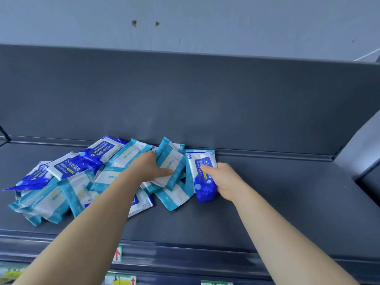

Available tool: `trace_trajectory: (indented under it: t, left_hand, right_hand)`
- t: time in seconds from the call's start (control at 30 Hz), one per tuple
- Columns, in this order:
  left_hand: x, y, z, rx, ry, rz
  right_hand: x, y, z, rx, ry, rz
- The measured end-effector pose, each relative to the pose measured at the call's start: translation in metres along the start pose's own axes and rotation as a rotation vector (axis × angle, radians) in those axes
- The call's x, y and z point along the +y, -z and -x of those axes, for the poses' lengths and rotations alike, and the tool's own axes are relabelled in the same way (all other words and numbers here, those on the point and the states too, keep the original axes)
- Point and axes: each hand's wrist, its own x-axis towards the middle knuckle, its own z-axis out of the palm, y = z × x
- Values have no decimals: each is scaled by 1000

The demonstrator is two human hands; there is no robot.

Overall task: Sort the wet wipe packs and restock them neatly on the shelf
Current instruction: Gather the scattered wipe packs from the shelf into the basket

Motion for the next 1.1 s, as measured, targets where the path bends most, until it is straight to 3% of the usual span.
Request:
trace_trajectory:
  t: [0.27, 0.57, 0.83, 1.1]
  left_hand:
    - [-4, -10, 20, -56, -36, 511]
    - [2, 4, 38, -82, -199, 801]
    - [10, 20, 77, -297, -478, 852]
    - [32, -16, 180, -747, -731, 811]
  right_hand:
    - [6, -37, -13, 40, -24, 71]
    - [-18, -51, 25, 151, 152, -5]
    - [-21, -56, 129, 394, 250, -150]
    - [43, -50, 277, 853, 243, -220]
